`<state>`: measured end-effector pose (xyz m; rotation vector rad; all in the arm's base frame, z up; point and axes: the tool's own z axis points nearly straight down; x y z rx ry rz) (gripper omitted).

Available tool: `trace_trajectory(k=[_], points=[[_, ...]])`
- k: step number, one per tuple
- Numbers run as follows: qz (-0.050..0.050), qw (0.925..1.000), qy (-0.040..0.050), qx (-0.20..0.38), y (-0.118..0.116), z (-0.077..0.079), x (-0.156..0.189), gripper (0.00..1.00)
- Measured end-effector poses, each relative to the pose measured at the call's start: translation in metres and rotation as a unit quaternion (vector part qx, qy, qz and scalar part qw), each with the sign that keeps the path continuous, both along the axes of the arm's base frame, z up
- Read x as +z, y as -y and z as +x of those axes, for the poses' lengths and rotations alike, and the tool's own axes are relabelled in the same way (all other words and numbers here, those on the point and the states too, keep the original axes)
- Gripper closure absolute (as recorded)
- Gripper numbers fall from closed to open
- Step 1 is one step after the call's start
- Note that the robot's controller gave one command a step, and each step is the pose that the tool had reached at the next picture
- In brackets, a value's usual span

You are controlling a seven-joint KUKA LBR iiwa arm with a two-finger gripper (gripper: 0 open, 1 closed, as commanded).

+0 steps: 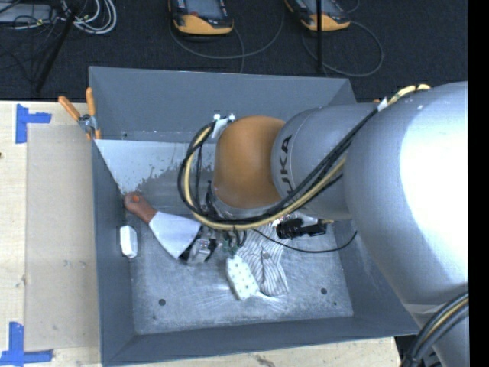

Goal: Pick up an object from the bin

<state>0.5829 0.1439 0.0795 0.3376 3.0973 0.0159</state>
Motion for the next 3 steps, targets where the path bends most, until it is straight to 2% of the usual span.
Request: trace_trajectory(k=[1,2,3], points=[[0.0,1.0,0.0,0.0,0.0,0.0,0.0,1.0],[-0.004,0.9999,-0.0136,0.007,0.002,-0.005,0.038,1.0],[-0.005,0.9999,-0.0116,0.009,0.0,-0.002,0.057,1.0]])
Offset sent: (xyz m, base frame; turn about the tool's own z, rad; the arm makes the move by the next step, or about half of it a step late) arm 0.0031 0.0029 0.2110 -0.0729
